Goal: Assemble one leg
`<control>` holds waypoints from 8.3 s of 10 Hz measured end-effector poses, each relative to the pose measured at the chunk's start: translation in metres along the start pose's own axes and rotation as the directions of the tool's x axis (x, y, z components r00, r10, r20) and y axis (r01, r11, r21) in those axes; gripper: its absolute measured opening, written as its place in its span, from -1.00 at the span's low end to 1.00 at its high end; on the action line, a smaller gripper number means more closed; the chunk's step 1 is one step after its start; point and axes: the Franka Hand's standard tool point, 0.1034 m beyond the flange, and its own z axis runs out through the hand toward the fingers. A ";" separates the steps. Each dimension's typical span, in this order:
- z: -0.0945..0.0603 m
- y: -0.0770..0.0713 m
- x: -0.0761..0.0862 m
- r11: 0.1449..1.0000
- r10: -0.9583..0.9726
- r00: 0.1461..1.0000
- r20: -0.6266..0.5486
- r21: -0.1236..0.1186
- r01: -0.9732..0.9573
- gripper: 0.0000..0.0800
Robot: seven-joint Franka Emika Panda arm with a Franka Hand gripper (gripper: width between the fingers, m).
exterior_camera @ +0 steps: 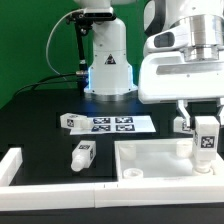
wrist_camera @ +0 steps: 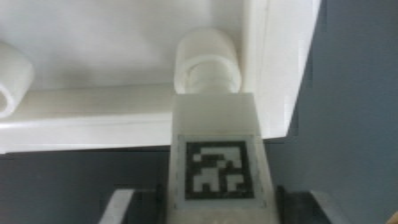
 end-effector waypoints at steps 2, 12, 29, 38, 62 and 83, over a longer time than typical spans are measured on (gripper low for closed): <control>0.009 0.000 -0.008 1.000 -0.005 1.000 0.008 -0.005 0.005 -0.28; 0.002 0.018 0.010 0.999 -0.008 0.974 0.226 -0.038 0.018 0.59; 0.005 0.016 0.017 0.999 0.008 0.959 0.284 -0.051 0.007 0.62; 0.004 0.035 0.026 0.998 0.047 0.957 0.288 0.029 -0.058 0.62; 0.017 0.007 0.002 0.347 0.933 0.296 0.203 -0.300 -0.889 -0.29; 0.019 0.007 0.007 0.751 0.657 0.684 0.317 -0.190 -0.633 -0.29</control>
Offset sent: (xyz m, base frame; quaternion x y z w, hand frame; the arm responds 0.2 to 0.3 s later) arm -0.0017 0.0049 -0.0168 0.0044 0.0153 0.0081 0.9998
